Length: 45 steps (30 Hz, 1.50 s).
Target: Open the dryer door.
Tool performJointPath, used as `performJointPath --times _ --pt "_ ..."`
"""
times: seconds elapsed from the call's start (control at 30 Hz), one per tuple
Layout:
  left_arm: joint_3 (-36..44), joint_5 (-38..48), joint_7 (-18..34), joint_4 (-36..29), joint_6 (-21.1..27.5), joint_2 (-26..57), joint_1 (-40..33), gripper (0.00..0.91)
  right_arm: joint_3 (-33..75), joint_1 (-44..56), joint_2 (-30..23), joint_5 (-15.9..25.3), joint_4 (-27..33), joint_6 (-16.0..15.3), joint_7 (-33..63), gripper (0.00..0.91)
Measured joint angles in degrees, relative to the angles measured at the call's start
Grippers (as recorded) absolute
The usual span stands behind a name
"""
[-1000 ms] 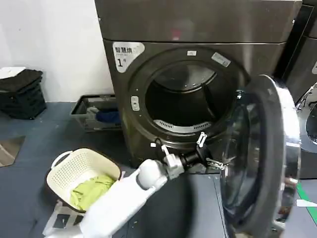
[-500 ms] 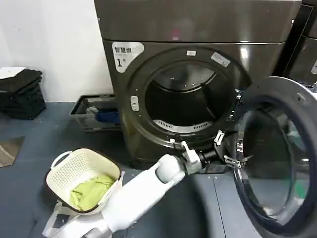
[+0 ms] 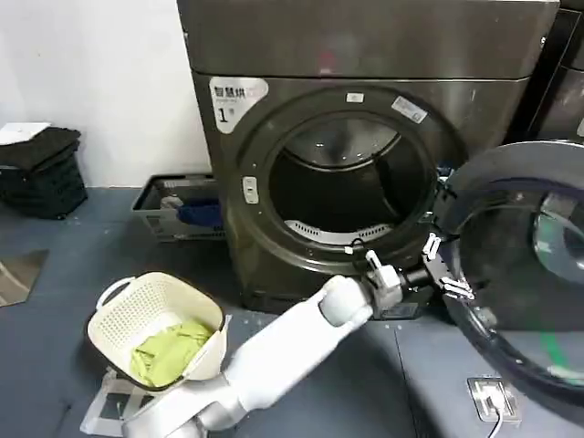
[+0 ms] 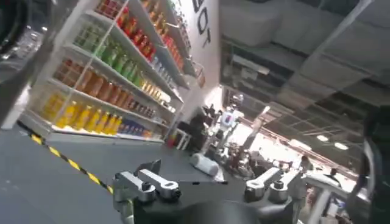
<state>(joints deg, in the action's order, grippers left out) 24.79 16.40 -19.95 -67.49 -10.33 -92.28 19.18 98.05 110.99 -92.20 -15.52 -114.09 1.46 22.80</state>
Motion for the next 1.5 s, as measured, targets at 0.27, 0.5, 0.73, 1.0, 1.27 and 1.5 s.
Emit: performJointPath --times 0.27,0.5,0.73,1.0,1.27,1.5 --pt "-0.19 -0.17 0.06 3.17 -0.01 0.08 -0.72 0.907 1.65 -0.35 0.00 0.68 1.38 -0.59 2.25 0.907" --pt "-0.37 -0.59 0.17 5.41 -0.48 0.09 -1.06 0.907 3.88 -0.33 0.00 3.47 3.97 0.01 4.87 0.907" --pt "-0.20 -0.49 0.11 5.88 -0.75 0.09 -1.49 0.907 5.21 0.35 0.00 4.35 5.81 1.38 5.07 0.907" --pt "-0.16 -0.34 -0.01 6.27 -0.91 0.09 -1.77 0.907 5.82 0.38 0.00 4.59 7.09 1.62 3.95 0.907" --pt "-0.05 -0.11 -0.09 4.30 2.14 0.09 -0.71 0.907 6.33 0.58 0.00 4.70 8.70 1.93 3.27 0.907" --pt "-2.23 0.92 1.69 -6.01 9.12 0.09 3.02 0.907 5.80 -0.01 0.00 4.70 8.58 1.24 3.36 0.907"
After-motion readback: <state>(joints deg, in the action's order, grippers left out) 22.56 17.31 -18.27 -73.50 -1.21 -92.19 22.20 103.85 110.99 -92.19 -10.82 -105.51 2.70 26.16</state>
